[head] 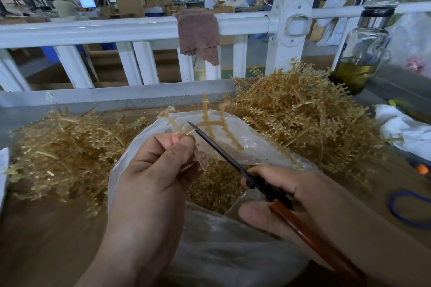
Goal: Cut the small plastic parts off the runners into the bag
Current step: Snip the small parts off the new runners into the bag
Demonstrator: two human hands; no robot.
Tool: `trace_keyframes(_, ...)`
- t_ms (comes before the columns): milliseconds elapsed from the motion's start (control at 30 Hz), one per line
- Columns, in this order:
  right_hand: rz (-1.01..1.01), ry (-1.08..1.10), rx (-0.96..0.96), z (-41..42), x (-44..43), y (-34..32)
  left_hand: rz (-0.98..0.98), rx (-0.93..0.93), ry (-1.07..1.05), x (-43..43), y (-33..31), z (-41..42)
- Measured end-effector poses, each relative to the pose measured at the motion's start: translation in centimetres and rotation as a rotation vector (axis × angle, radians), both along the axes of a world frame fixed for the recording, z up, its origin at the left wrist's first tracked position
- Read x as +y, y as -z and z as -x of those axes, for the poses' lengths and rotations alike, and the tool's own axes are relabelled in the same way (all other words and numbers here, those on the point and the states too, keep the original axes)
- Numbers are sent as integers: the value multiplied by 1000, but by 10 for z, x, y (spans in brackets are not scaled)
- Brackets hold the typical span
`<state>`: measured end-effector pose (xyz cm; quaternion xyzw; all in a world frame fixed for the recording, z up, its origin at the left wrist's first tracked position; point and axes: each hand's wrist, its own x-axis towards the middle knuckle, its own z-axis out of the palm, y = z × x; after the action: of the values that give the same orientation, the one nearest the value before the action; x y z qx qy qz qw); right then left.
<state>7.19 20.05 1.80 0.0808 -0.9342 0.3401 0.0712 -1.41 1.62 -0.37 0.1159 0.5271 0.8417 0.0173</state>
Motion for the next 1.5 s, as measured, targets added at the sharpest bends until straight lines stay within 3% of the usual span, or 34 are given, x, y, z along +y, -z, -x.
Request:
trace_keyframes(133,-29,21,13,1,0,0,18,32,57,0,1,-2)
trace_keyframes(600,-311,111,88,-2,-2,-2,211,144,-72,-10,6,5)
trace_keyframes(933,-143,-33,-109,1,16,-8,131,84,-116,-14,-3,4)
trace_keyframes(1500,-218,83,-4,-5,3,-11,74,127,-81,-10,-1,2)
